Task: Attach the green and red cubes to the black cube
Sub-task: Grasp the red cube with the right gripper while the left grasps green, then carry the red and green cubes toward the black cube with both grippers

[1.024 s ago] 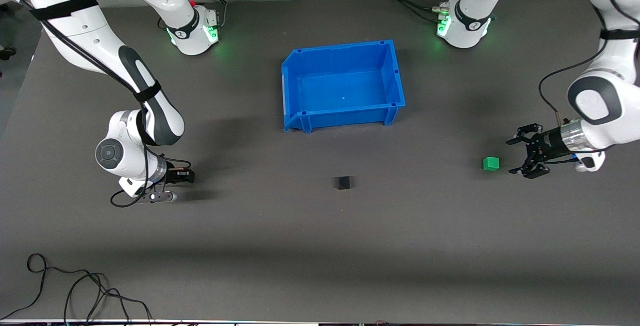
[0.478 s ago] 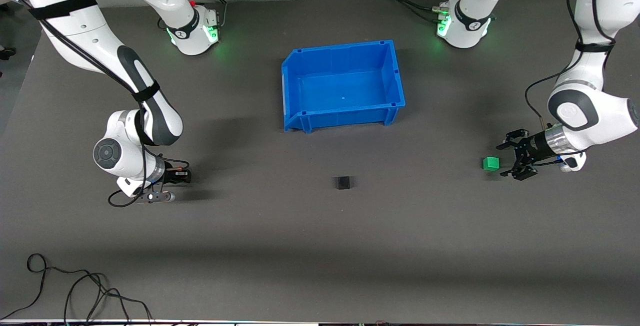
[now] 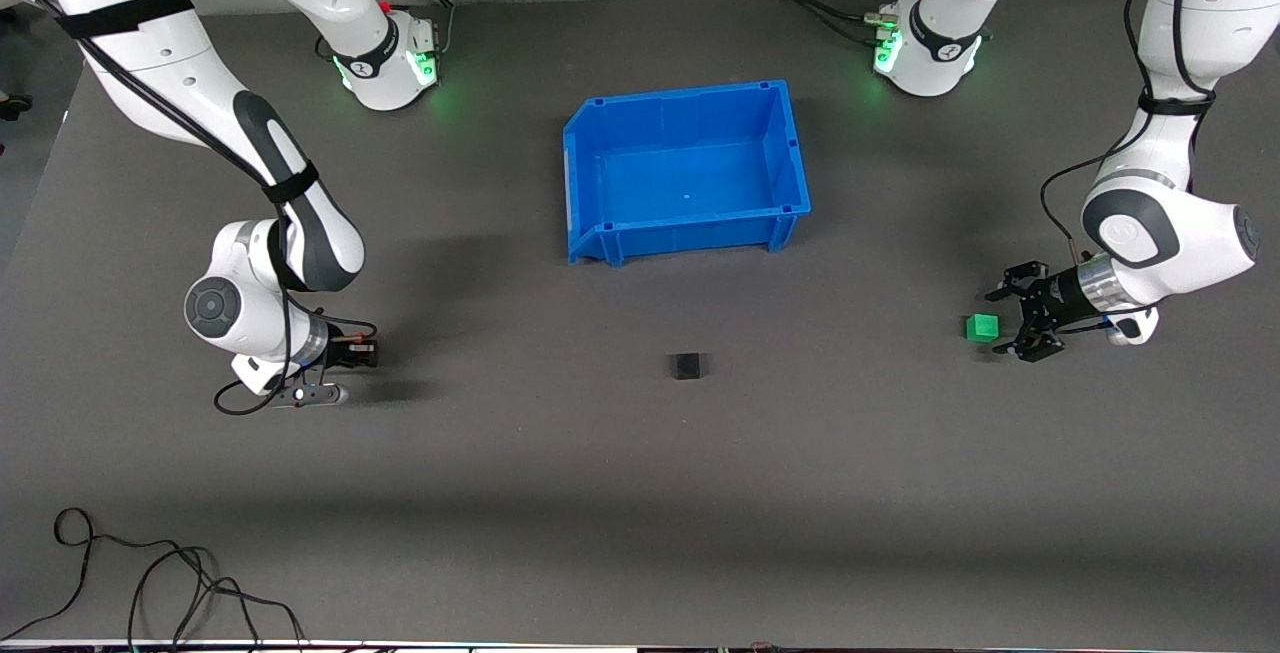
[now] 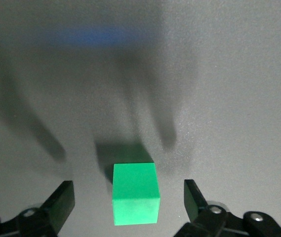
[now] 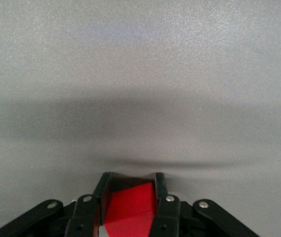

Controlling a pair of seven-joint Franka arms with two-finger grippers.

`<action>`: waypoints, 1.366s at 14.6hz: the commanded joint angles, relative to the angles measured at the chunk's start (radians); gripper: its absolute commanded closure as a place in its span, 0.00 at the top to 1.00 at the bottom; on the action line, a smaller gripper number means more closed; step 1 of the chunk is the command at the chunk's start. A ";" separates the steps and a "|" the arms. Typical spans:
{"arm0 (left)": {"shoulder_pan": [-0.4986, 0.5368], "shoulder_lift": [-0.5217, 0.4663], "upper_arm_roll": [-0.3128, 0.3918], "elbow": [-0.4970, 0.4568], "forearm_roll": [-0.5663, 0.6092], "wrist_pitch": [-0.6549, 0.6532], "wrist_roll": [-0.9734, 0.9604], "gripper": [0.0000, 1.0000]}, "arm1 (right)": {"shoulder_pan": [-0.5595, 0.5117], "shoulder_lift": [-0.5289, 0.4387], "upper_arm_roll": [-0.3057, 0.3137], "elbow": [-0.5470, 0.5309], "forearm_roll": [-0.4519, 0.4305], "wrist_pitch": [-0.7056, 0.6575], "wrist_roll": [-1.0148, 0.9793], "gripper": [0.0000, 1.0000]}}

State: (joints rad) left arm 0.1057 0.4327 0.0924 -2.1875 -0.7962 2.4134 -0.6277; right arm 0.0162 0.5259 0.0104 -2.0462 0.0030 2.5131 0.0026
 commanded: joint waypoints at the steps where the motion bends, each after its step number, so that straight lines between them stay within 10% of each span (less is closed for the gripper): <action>1: -0.011 0.004 0.001 0.000 -0.023 0.018 0.028 0.73 | 0.001 -0.018 0.000 -0.014 -0.005 0.013 0.005 0.00; 5: -0.012 0.000 0.001 0.000 -0.023 0.019 0.029 0.27 | 0.013 -0.049 0.006 0.006 0.002 -0.020 0.133 0.00; 13: 0.002 -0.051 0.015 0.147 -0.003 -0.184 -0.117 0.25 | 0.194 -0.038 0.028 0.199 0.084 -0.192 0.874 0.00; 20: -0.115 -0.037 0.015 0.261 0.083 -0.195 -0.420 0.25 | 0.392 0.198 0.026 0.529 0.074 -0.229 1.635 0.00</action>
State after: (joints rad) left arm 0.0576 0.3886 0.0971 -1.9461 -0.7274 2.2108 -0.9574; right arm 0.3689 0.6168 0.0476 -1.6636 0.0767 2.3322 1.4993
